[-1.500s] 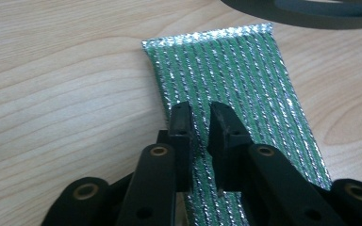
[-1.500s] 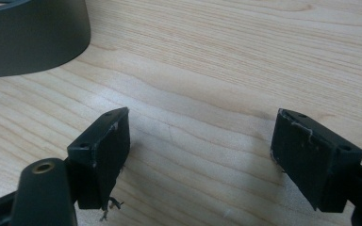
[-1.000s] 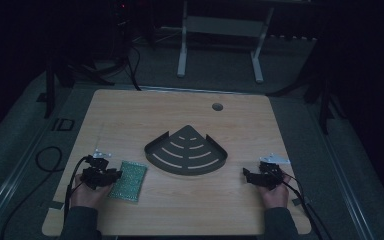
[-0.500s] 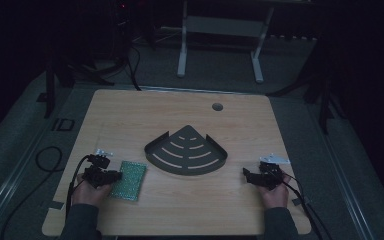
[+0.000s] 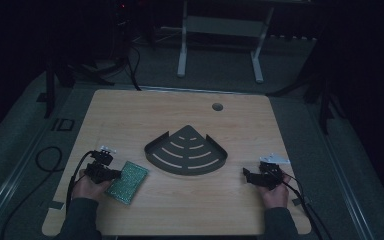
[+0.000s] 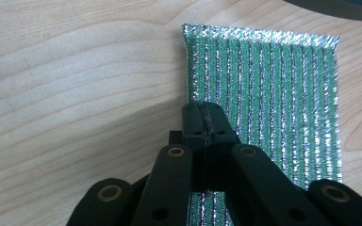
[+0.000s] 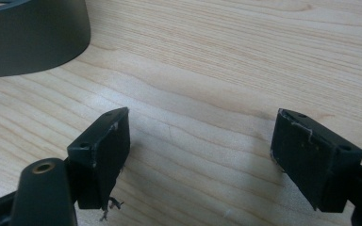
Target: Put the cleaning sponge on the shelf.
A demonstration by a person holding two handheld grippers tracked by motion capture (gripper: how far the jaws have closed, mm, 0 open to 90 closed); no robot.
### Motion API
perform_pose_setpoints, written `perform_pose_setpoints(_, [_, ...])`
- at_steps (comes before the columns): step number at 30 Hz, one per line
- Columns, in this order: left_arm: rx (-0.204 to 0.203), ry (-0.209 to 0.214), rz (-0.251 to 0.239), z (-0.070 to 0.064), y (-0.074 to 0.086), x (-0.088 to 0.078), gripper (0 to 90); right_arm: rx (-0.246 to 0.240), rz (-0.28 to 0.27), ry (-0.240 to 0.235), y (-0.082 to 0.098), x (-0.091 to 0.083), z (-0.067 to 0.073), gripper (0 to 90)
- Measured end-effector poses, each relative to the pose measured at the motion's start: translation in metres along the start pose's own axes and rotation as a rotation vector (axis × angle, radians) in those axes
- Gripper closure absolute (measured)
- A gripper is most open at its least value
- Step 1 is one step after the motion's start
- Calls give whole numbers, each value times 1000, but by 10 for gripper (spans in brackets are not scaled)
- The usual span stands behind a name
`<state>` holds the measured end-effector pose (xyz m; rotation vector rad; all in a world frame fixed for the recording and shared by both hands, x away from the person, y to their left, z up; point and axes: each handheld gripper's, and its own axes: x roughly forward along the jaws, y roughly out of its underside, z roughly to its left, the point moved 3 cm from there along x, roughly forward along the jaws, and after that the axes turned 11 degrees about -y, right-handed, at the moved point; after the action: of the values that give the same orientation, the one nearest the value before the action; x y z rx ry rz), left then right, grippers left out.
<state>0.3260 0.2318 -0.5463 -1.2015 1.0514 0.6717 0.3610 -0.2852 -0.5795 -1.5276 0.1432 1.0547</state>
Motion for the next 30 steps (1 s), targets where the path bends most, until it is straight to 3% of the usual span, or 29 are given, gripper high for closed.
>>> perform_pose_setpoints(5, [43,3,-2,1,-8,-8,900,0,0,0,0,0,0,198])
perform_pose_setpoints(15, [87,14,-28,1,-22,-24,900,-1,0,0,0,0,0,198])
perform_pose_setpoints(30, [103,23,-52,7,-30,-35,900,0,0,0,0,0,0,198])
